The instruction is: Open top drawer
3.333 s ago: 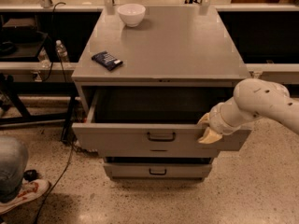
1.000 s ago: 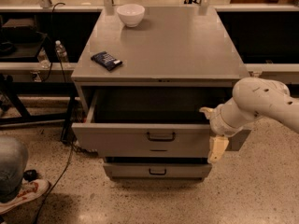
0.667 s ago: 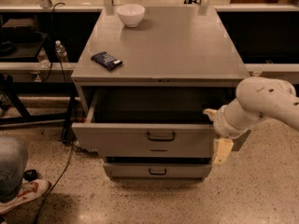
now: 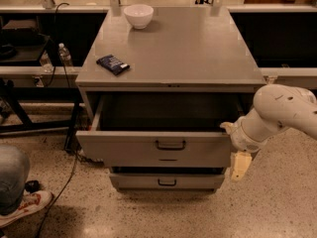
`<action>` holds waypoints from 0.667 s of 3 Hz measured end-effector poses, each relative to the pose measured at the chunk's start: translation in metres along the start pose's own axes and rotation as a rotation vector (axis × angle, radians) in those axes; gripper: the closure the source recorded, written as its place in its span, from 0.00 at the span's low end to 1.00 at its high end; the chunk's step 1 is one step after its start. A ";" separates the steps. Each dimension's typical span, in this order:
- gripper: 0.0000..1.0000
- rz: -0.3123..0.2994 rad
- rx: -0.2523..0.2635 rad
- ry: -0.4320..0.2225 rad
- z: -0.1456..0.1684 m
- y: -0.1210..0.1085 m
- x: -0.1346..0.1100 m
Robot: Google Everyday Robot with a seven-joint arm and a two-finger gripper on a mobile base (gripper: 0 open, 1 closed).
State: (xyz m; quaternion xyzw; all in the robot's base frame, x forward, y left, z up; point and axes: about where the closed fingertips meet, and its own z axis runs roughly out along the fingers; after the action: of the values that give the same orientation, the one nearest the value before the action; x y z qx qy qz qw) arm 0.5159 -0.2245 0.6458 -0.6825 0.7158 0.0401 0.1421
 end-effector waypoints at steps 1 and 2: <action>0.18 0.024 -0.026 -0.002 0.007 0.007 0.006; 0.41 0.030 -0.028 -0.002 0.005 0.009 0.008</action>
Offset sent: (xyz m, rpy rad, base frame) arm -0.0228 -0.0175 -0.0043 0.0091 0.0349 -0.0558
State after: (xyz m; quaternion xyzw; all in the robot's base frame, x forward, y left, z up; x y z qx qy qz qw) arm 0.5073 -0.2300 0.6379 -0.6735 0.7252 0.0530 0.1328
